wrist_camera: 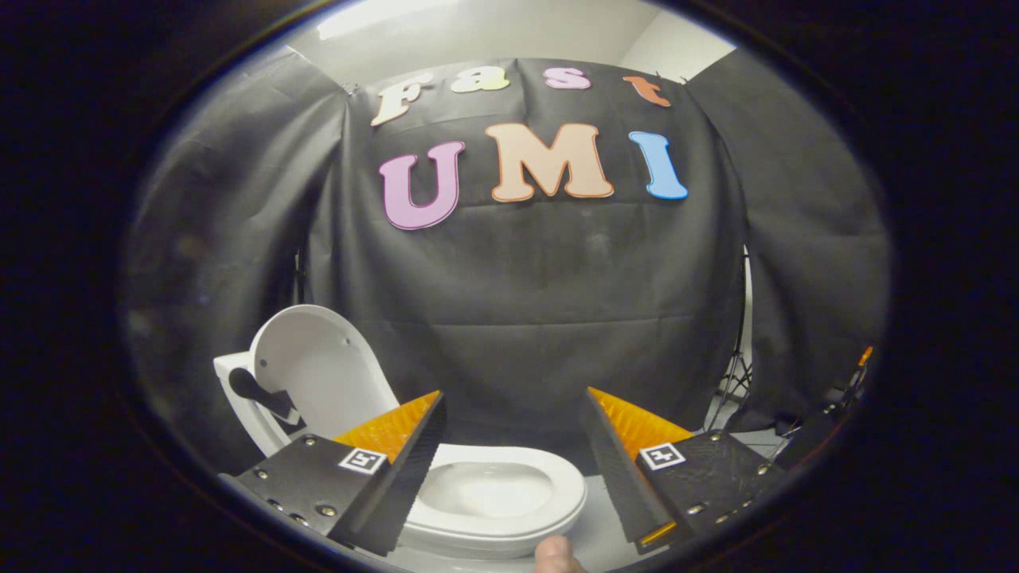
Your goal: Open the toilet lid.
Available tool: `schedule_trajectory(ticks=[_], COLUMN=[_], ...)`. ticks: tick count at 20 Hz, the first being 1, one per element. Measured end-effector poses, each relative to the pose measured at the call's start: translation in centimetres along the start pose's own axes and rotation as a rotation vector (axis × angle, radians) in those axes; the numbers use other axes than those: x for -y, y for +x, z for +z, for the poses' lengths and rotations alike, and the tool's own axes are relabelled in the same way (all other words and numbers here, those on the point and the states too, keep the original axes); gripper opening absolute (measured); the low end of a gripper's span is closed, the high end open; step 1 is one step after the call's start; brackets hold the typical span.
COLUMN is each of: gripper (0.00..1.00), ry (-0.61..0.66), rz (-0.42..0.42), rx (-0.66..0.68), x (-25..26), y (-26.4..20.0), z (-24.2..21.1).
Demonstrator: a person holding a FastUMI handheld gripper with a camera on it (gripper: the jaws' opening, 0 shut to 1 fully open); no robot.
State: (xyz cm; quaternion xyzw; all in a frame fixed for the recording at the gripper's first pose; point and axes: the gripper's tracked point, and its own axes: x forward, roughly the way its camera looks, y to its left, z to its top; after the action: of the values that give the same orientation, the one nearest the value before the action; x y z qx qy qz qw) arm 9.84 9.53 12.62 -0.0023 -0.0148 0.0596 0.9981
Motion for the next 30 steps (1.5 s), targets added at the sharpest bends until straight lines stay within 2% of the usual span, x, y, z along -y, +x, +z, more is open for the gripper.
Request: schedule_trajectory(ticks=[4,7,18,23,30], gripper=[1.0,0.99,1.0,1.0,1.0], ry=[-0.003,0.04,0.019,-0.036,-0.044], rz=[0.01,0.035,0.012,0.017,0.036], rx=[-0.005,-0.009,-0.003,-0.006,-0.03], x=[-2.5,-4.2,-4.2,-4.9,-5.6], y=[0.9,1.0,2.1,3.4,3.8], z=[-0.5,-0.6,-0.6,-1.3,-2.0])
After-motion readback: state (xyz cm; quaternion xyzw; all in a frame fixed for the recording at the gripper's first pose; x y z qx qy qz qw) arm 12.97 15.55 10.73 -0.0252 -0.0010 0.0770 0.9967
